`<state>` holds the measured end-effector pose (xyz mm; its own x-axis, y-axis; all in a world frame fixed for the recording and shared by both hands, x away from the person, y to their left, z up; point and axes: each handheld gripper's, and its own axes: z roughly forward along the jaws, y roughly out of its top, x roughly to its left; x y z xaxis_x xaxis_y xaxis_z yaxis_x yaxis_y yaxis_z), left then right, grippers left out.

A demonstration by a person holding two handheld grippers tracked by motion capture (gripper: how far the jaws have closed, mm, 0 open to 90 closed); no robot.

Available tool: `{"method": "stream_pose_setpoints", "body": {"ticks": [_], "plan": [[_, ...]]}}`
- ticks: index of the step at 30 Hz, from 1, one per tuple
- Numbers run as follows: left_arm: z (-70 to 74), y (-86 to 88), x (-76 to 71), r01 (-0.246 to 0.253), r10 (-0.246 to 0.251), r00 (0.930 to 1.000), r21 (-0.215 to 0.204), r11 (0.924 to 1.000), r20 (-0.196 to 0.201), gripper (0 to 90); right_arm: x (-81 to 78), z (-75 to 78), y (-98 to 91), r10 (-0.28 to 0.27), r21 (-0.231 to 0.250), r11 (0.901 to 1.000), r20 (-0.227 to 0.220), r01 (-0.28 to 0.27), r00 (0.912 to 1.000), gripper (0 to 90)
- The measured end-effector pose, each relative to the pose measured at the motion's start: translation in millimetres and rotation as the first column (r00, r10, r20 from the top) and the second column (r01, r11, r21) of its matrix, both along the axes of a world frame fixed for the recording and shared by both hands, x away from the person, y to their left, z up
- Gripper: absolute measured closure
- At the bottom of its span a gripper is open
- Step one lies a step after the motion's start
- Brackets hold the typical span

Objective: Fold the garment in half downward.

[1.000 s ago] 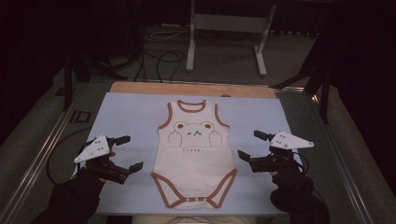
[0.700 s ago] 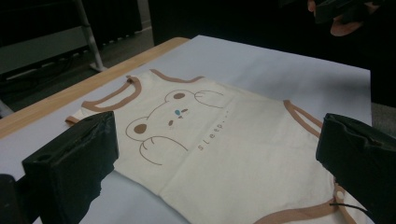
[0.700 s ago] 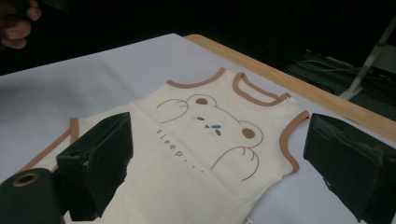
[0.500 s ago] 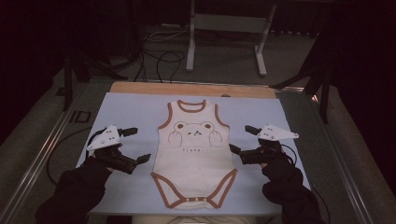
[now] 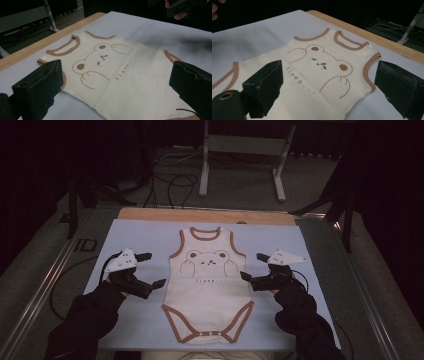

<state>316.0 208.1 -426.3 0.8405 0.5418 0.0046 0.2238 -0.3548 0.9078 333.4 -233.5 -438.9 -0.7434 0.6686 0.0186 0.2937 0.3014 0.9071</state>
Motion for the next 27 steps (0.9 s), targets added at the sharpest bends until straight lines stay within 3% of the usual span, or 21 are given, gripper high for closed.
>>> {"method": "stream_pose_setpoints", "body": {"ticks": [9, 14, 19, 27], "plan": [[-13.6, -9.1, 13.4, -0.03, 0.031, 0.9993, 0.034, 0.999, -0.023, 0.1, 13.2, -13.1, 4.5, -0.027, -0.026, 0.9993, -0.018, 0.027, 0.9995, 8.3], [-24.2, -12.9, 23.0, -0.047, 0.05, 0.9969, 0.038, 0.9981, -0.061, 0.1, 19.1, -20.7, 6.0, -0.022, -0.036, 0.9991, -0.036, 0.02, 0.9991, 8.4], [-35.7, -16.9, 28.9, -0.039, 0.044, 0.9955, 0.059, 0.9975, -0.084, 0.2, 24.7, -32.4, 8.7, -0.012, -0.083, 0.9965, -0.052, 0.007, 0.9986, 8.6], [-53.5, -23.1, 39.8, -0.047, 0.056, 0.9894, 0.072, 0.9963, -0.134, 0.2, 32.1, -50.3, 9.5, -0.014, -0.102, 0.9948, -0.094, 0.004, 0.9955, 8.6]]}}
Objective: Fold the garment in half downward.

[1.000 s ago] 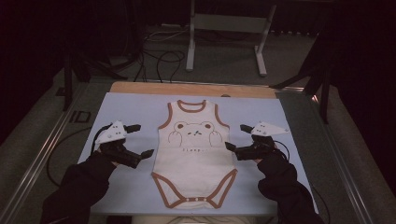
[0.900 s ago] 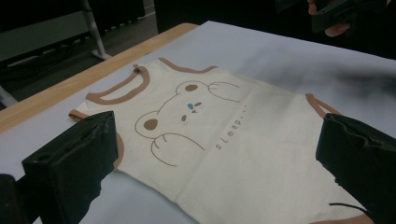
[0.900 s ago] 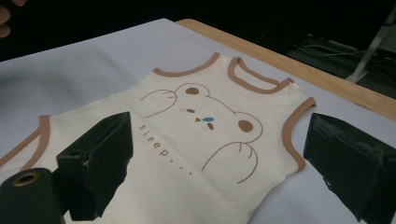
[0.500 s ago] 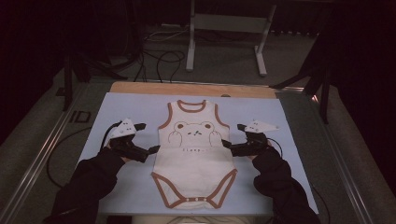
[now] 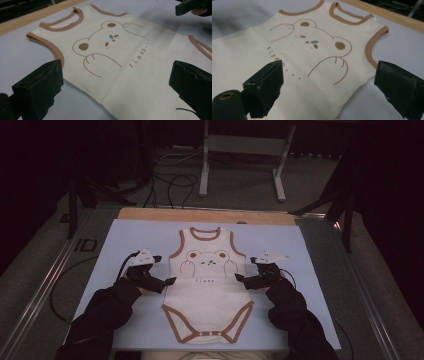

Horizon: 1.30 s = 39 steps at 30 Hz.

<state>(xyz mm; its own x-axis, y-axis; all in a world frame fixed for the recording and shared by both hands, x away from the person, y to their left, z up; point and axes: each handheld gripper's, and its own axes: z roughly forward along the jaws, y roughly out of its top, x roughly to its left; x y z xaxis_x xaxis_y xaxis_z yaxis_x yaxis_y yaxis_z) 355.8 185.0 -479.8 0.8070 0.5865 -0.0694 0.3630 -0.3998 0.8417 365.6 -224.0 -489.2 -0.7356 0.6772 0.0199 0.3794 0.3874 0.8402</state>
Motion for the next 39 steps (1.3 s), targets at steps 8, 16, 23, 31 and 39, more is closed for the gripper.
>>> {"method": "stream_pose_setpoints", "body": {"ticks": [8, 16, 23, 31, 39], "plan": [[-17.2, -5.5, 10.0, -0.015, 0.017, 0.999, 0.056, 0.9983, -0.04, 1.3, 5.7, -14.9, 0.4, -0.012, -0.015, 0.9998, -0.043, 0.011, 0.999, 8.6], [-27.9, -6.2, 15.6, -0.017, 0.023, 0.9978, 0.086, 0.9961, -0.062, 9.0, 12.6, -26.7, 0.6, -0.049, -0.038, 0.9982, -0.095, 0.046, 0.9943, 13.8], [-35.6, -9.9, 20.6, -0.034, 0.048, 0.9947, 0.147, 0.9886, -0.092, 15.9, 17.6, -31.8, -3.9, -0.069, -0.05, 0.9967, -0.119, 0.063, 0.9905, 26.5], [-39.4, -10.9, 25.8, -0.082, 0.099, 0.9895, 0.162, 0.9834, -0.105, 38.5, 22.0, -34.1, -5.9, -0.081, -0.072, 0.9949, -0.135, 0.071, 0.9876, 49.6], [-43.7, -11.1, 30.9, -0.127, 0.151, 0.9807, 0.18, 0.9755, -0.125, 55.2, 23.5, -36.5, -5.7, -0.101, -0.101, 0.9912, -0.149, 0.086, 0.9837, 62.3]]}}
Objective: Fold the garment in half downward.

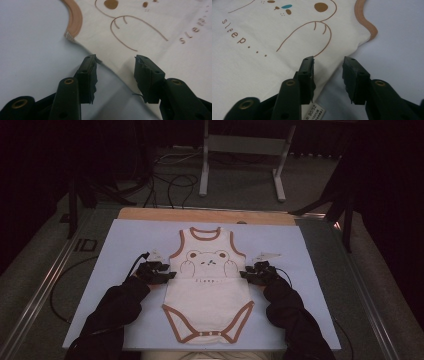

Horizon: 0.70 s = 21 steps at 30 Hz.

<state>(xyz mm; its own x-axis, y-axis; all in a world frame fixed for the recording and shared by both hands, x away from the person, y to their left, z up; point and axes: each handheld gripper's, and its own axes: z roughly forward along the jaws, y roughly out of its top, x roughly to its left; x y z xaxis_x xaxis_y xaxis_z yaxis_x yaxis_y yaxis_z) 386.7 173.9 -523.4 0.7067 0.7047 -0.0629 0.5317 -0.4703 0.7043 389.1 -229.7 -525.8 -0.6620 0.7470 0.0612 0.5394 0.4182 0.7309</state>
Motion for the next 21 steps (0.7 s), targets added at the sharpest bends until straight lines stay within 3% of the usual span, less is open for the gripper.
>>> {"method": "stream_pose_setpoints", "body": {"ticks": [3, 9, 15, 17, 21], "plan": [[-1.0, -2.7, 0.7, -0.009, 0.009, 0.9999, -0.017, 0.9998, -0.007, 57.9, 0.0, 0.8, 1.7, 0.005, -0.015, 0.9999, -0.002, -0.005, 1.0, 66.7], [-0.1, -5.8, 2.0, -0.028, 0.028, 0.9995, -0.001, 0.9996, -0.012, 65.7, -0.1, 2.1, 3.4, 0.012, -0.02, 0.9997, -0.017, -0.012, 0.9998, 76.3], [-0.3, -5.6, 3.4, -0.06, 0.06, 0.9979, -0.015, 0.9981, -0.024, 79.3, -0.2, 2.7, 5.4, 0.026, -0.014, 0.9996, -0.033, -0.026, 0.9991, 86.2], [0.2, -8.5, 2.8, -0.045, 0.045, 0.9987, -0.006, 0.999, -0.024, 87.2, -0.1, 2.7, 6.0, 0.033, -0.016, 0.9993, -0.03, -0.033, 0.999, 87.7], [1.6, -12.8, 2.4, -0.042, 0.042, 0.9987, 0.007, 0.9991, -0.028, 90.0, -0.4, 3.2, 7.0, 0.036, -0.025, 0.999, -0.027, -0.037, 0.999, 88.7]]}}
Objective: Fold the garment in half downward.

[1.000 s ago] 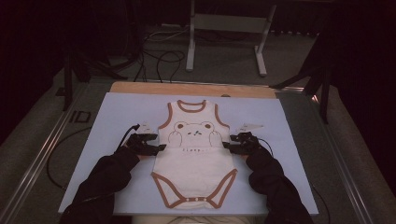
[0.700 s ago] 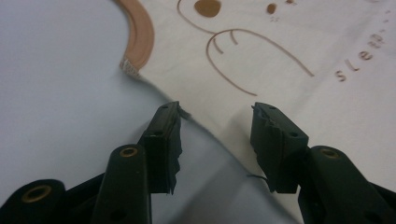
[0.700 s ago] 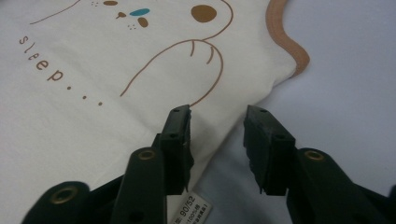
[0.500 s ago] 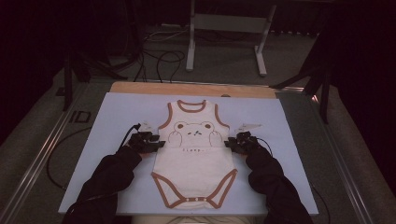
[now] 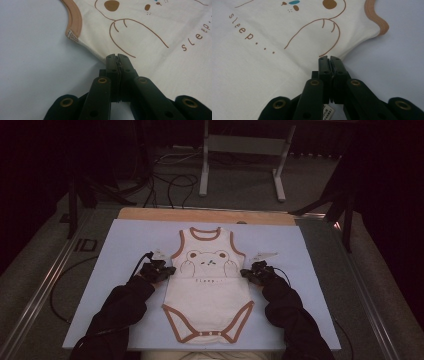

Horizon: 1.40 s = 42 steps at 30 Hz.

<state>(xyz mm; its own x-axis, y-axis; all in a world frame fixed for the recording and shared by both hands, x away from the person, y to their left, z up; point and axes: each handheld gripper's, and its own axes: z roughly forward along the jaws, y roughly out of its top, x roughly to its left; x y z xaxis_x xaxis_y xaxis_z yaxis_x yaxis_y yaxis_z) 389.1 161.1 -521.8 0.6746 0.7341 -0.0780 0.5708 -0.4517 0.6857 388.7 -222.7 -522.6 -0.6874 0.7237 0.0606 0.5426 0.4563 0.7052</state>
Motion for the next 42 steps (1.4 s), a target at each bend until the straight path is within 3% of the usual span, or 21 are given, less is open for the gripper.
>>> {"method": "stream_pose_setpoints", "body": {"ticks": [2, 7, 16, 26, 35, 42], "plan": [[-0.3, 0.0, -1.3, 0.007, -0.007, 0.9998, 0.008, 0.9999, 0.017, 90.0, -0.1, 0.1, 0.0, 0.0, 0.0, 1.0, 0.0, 0.0, 1.0, 89.2], [-1.1, 3.0, -2.0, -0.008, 0.009, 0.9999, -0.025, 0.9996, 0.007, 90.0, -1.0, 2.0, -0.3, -0.002, 0.007, 1.0, 0.01, 0.002, 0.9999, 89.8], [12.2, 3.0, -5.2, 0.0, 0.001, 0.9995, -0.031, 0.9995, 0.032, 90.0, -2.6, 10.6, -3.4, 0.001, 0.034, 0.9994, 0.03, -0.002, 0.9995, 89.9], [17.3, 10.3, -8.7, 0.001, 0.001, 0.9996, -0.059, 0.9983, 0.029, 90.0, -8.5, 19.9, -7.4, 0.013, 0.061, 0.998, 0.047, -0.016, 0.9988, 89.9], [27.5, 13.7, -15.4, 0.03, -0.027, 0.9992, -0.088, 0.9957, 0.031, 90.0, -15.7, 25.0, -12.1, 0.015, 0.08, 0.9966, 0.053, -0.019, 0.9985, 89.9], [34.7, 14.2, -28.7, 0.067, -0.064, 0.9971, -0.08, 0.9946, 0.041, 90.0, -28.1, 29.9, -13.5, 0.028, 0.072, 0.9968, 0.065, -0.033, 0.9975, 89.9]]}}
